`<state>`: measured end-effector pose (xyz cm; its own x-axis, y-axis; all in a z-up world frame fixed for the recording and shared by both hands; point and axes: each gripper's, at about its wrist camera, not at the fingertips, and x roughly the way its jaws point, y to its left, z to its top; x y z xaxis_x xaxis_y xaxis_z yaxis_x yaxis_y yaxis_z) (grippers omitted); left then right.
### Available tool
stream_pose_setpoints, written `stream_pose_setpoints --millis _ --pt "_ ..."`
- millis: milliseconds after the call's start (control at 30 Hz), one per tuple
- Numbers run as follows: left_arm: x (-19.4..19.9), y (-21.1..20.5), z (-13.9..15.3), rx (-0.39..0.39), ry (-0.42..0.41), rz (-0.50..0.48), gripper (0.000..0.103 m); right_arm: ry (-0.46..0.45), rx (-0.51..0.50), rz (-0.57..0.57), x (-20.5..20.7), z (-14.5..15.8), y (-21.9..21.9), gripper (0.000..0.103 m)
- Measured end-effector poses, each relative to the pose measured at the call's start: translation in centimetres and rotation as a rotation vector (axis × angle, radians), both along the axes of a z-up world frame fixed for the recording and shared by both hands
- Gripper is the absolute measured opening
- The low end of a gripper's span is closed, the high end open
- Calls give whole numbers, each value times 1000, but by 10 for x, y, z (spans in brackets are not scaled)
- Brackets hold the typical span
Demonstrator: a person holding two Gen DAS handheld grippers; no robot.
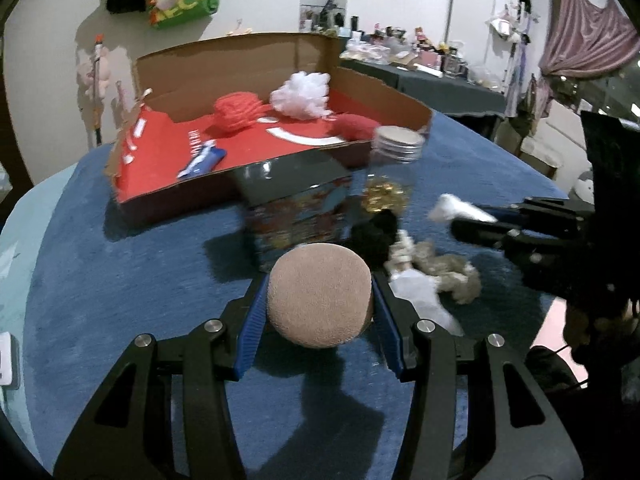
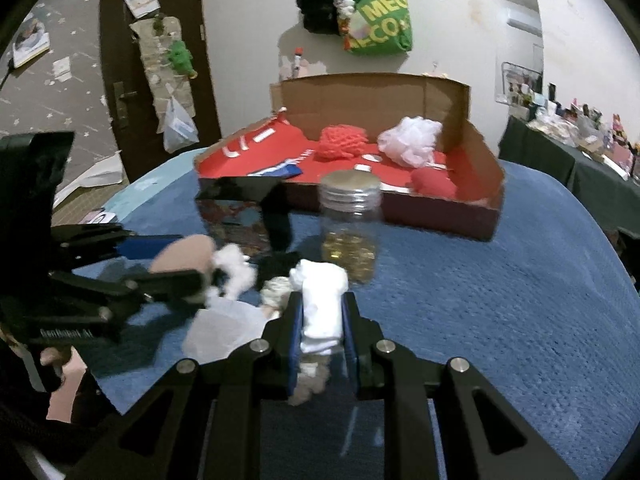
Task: Organize soft objects
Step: 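Carry the tan sponge puff and white cloth over the red box with both tools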
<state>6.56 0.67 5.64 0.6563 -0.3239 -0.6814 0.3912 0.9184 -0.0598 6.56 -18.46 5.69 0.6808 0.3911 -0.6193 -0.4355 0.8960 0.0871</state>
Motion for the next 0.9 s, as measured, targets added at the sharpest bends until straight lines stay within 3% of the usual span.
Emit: stream_pose_setpoints --millis 367,900 --pt "28 35 -1 52 42 59 48 33 -36 -63 29 0 -27 20" --pt "71 47 10 95 42 -7 48 36 -96 -11 81 12 -30 20"
